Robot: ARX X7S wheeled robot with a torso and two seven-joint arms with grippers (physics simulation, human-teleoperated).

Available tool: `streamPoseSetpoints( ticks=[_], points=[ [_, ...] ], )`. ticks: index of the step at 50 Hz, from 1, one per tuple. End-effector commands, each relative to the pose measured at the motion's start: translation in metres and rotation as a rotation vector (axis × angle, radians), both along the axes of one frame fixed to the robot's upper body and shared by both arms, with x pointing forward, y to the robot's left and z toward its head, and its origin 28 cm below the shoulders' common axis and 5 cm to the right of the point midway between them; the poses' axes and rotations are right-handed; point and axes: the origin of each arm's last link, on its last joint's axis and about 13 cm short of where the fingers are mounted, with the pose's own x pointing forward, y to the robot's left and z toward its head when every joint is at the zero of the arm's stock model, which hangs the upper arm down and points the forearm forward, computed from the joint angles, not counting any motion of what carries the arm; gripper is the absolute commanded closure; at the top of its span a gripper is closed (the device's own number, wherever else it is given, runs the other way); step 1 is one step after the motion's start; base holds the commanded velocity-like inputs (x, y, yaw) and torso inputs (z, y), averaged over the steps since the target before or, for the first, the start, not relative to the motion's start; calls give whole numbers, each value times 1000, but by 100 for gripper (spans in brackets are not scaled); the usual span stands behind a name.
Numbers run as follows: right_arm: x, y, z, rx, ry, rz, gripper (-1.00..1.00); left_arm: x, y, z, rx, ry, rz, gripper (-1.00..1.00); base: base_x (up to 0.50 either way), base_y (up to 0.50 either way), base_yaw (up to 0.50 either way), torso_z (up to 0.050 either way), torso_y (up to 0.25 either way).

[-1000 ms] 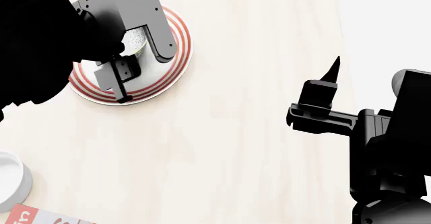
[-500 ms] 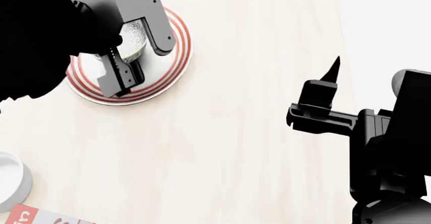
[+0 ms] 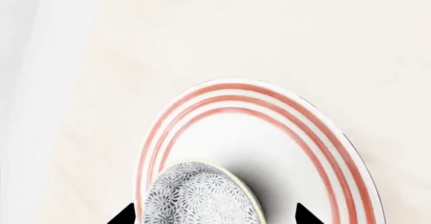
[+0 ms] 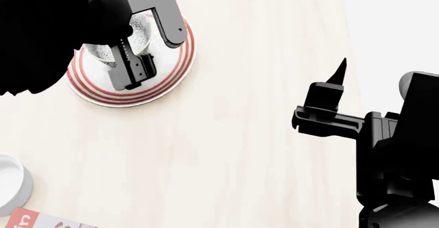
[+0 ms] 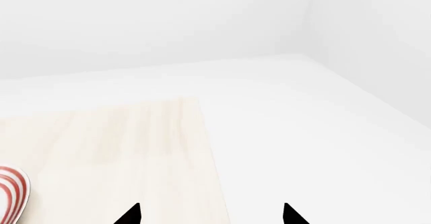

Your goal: Pick the akita bowl next to the ramekin and place it on the plate.

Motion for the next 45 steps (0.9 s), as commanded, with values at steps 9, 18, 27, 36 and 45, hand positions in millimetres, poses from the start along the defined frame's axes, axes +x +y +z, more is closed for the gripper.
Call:
streamPoseSetpoints(
  ticks=[9, 18, 27, 36, 45],
  points=[
    [2, -1, 0, 18, -14, -3, -100, -8, -26, 28, -47, -61, -156, -100, 0, 0, 0, 0, 0],
    [2, -1, 1, 14, -17, -4, -100, -14, -29, 49, -49, -121, -191, -100, 0, 0, 0, 0, 0],
    [3, -1, 0, 13, -17, -2, -100, -26, -30, 72, -71, -195, -221, -100, 0, 0, 0, 0, 0],
    [2, -1, 1, 12, -19, -2, -100, -49, -24, 95, -163, -310, -243, -100, 0, 0, 0, 0, 0],
    [3, -1, 0, 10, -19, -2, -100, -70, -13, 91, -264, -374, -228, -100, 0, 0, 0, 0, 0]
  ],
)
